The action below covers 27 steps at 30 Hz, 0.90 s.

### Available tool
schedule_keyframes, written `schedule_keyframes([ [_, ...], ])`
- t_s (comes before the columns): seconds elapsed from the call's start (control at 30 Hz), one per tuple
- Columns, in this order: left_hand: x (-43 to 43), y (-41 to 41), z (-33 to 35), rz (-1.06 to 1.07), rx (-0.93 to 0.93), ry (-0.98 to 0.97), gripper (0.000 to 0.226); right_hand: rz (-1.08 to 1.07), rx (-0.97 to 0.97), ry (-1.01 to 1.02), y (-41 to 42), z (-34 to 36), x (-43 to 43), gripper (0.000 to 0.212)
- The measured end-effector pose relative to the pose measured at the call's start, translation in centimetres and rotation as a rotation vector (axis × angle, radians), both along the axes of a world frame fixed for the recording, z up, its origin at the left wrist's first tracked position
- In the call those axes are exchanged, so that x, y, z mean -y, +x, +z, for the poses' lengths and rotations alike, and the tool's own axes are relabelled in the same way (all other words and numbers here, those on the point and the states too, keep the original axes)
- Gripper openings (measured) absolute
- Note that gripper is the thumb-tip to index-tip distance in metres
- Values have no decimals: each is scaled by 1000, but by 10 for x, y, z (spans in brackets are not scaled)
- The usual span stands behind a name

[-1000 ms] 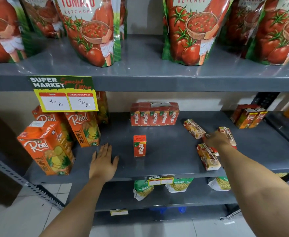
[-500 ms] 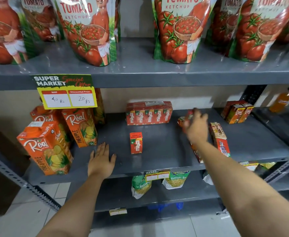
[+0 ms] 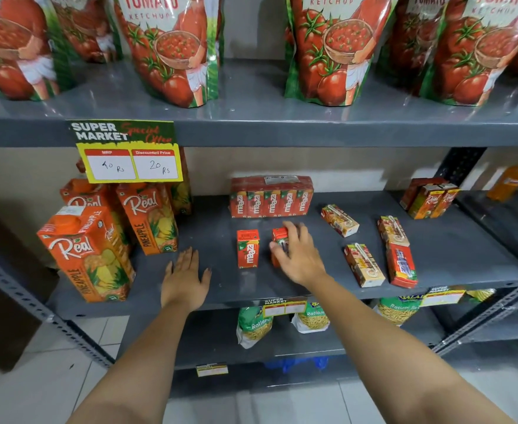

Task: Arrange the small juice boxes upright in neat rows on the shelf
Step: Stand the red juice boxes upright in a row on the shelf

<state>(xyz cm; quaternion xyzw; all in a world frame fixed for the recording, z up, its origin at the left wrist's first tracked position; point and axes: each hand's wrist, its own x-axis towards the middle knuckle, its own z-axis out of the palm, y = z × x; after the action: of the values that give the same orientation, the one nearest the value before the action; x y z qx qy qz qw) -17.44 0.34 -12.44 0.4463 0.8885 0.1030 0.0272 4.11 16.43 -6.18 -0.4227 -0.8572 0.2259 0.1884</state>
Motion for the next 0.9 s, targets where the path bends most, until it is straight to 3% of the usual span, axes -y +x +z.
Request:
schedule_keyframes([
  [0.13,0,2,1,7,2,0,66,99,8,2,5,8,-9,46],
  [0.33,0,3,2,14,-3,-5,66,-30,118,4,-6,21,-9,48],
  [0.47,0,3,2,17,-2,-8,66,172,-8,-97,-1,29,-14,59],
  [0.67,-1,4,1,22,9,14,66,211,131,41,-6,29,-16,43],
  [0.9,-1,3,0,25,13,18,66,213,98,-198,-5,29,-19,79],
])
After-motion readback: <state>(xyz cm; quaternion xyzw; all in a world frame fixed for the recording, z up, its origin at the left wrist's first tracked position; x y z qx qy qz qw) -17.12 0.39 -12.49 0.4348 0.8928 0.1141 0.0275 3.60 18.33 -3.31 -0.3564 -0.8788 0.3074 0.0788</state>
